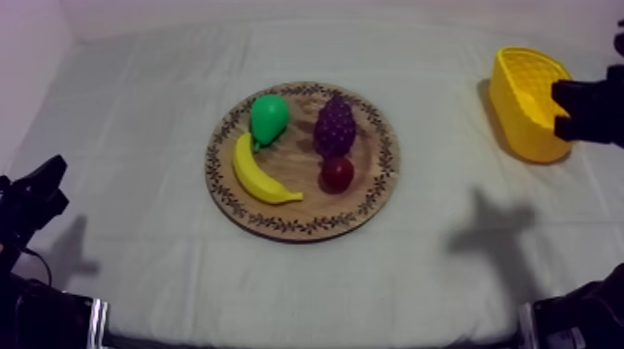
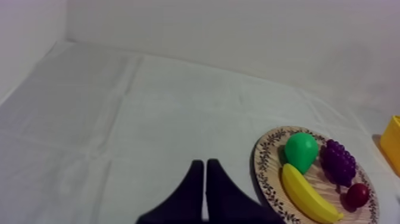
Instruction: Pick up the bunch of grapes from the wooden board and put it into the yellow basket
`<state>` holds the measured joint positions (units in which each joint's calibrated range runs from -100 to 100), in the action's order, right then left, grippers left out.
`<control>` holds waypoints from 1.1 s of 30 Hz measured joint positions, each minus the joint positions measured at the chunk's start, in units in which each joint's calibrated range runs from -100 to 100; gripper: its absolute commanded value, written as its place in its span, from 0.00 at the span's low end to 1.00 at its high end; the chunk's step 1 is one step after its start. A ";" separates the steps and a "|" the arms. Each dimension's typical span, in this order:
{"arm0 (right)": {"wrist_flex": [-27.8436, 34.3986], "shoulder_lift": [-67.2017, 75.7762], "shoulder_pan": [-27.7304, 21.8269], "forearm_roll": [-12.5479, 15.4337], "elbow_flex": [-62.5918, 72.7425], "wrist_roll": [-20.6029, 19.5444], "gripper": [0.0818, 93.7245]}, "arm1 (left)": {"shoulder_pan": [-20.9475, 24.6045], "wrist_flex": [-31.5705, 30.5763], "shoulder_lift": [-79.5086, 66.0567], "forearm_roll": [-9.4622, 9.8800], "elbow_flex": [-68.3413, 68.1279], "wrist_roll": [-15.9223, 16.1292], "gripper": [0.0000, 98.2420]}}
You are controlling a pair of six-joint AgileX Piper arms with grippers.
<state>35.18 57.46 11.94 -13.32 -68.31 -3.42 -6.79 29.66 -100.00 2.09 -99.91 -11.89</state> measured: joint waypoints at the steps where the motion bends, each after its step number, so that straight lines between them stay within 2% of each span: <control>1: 0.48 -1.58 0.60 -0.65 1.44 -0.74 0.01 | 0.00 0.00 0.00 0.00 0.00 0.00 0.00; 7: 4.84 -10.28 4.43 -3.31 10.03 -4.76 0.01 | 0.00 0.00 0.00 0.00 0.00 0.00 0.00; 15: 13.85 -23.20 10.18 -6.86 24.08 -10.16 0.01 | 0.00 0.00 0.00 0.00 0.00 0.00 0.00; 24: 24.66 -36.17 14.95 -7.62 40.48 -14.49 0.00 | 0.00 0.00 0.00 0.00 0.00 0.00 0.00; 33: 38.23 -49.54 20.32 -11.00 54.79 -20.65 0.00 | 0.00 0.00 0.00 0.00 0.00 0.00 0.00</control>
<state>73.41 7.92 32.26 -24.32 -13.52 -24.07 -6.79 29.66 -100.00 2.09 -99.91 -11.89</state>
